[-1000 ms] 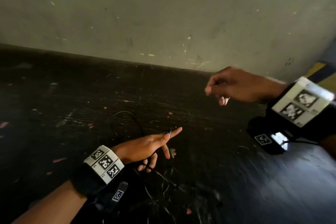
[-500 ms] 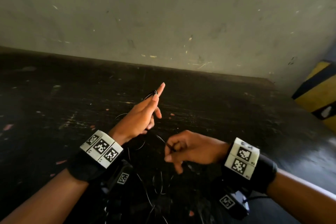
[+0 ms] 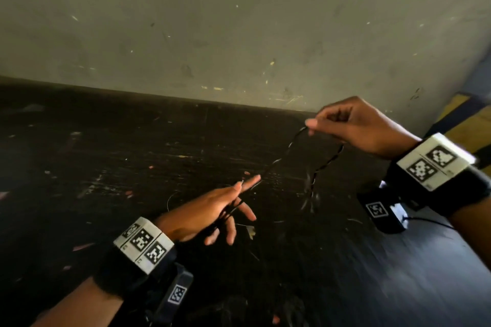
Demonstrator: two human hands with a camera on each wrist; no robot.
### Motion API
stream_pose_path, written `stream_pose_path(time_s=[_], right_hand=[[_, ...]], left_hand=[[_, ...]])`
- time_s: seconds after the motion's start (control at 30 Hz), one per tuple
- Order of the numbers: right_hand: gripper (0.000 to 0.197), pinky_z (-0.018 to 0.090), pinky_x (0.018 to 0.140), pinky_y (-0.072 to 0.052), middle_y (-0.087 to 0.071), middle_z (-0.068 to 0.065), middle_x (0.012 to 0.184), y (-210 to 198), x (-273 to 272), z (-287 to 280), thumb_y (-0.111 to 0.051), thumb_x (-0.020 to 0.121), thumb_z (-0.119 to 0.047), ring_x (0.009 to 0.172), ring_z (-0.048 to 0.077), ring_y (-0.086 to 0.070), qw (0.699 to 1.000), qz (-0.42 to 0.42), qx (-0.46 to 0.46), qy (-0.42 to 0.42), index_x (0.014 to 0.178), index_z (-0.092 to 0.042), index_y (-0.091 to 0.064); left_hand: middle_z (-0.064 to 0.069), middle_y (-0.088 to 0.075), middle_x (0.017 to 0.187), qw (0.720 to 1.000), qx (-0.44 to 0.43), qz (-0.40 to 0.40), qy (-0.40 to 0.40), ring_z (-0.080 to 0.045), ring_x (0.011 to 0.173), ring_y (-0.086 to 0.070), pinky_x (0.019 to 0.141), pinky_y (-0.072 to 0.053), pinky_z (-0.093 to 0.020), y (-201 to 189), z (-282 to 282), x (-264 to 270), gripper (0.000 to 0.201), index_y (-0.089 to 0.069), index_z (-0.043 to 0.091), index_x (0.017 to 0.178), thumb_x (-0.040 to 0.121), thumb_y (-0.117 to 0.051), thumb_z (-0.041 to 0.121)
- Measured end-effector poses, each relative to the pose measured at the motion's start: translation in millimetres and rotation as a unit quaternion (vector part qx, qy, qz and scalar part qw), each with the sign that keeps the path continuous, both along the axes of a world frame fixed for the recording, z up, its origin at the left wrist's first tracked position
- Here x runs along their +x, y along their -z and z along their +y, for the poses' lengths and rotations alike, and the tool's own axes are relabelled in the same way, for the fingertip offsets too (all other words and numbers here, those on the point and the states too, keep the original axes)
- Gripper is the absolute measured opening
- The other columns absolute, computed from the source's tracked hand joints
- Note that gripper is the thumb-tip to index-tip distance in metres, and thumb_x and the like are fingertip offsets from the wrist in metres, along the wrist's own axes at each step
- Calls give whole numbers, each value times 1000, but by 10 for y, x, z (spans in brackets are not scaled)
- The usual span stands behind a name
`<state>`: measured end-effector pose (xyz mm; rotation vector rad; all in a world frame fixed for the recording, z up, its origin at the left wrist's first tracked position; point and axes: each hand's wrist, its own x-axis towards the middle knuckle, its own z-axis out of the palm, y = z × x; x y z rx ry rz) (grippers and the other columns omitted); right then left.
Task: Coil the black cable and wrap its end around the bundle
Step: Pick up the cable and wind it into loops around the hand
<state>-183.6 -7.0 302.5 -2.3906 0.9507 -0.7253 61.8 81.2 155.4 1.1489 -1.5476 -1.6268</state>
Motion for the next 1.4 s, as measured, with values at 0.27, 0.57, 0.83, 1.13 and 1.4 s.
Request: stream_pose_path(time_s=[0.27,0.57,0.83,1.13,1.4], right_hand=[[34,18,43,-29,-44,1,46,157,124,-181,-62,87,-36,39,6,-30,996,-28,-74,40,69,-8,-69],[46,10,48,-34,-53,-4,45,1077,253,-321,-53,92,-38,41,2,-48,996,23,-78,48,59,-11,-65],[28,11,57,-43,-60,-7,73,1385,750,393,-43,99,-26,59,3,-57,996,54,32,-60,107,-8,-62],[18,8,40,-37,-55,-7,58,880,739,667,-51,96,-20,36,-4,-49,972,168,141,-83,105,-11,-63],[12,17,62,-45,-60,-15,62,131,595,456,-68,84,-26,55,-4,-55,927,365,32,-79,92,-18,-73]], left_hand=[[-7,-58,136,977,68,116,167,-27,81,-71,39,-54,-27,-131,135,-173,46,-24,64,136,90,-22,61],[-18,-45,146,915,60,369,152,-36,93,-70,47,-59,-35,-416,110,-130,47,-24,57,141,94,-19,56],[-13,-38,151,909,-67,391,-127,-40,104,-66,58,-61,-38,-572,-298,-121,47,-16,58,142,96,-22,53],[-2,-19,160,963,-161,126,-178,-26,111,-63,76,-57,-55,-323,-358,-53,52,-11,68,134,84,-25,64],[-4,-58,119,991,-114,-64,-26,-16,58,-63,42,-51,-28,-110,-105,-200,49,-11,65,137,88,-20,62]])
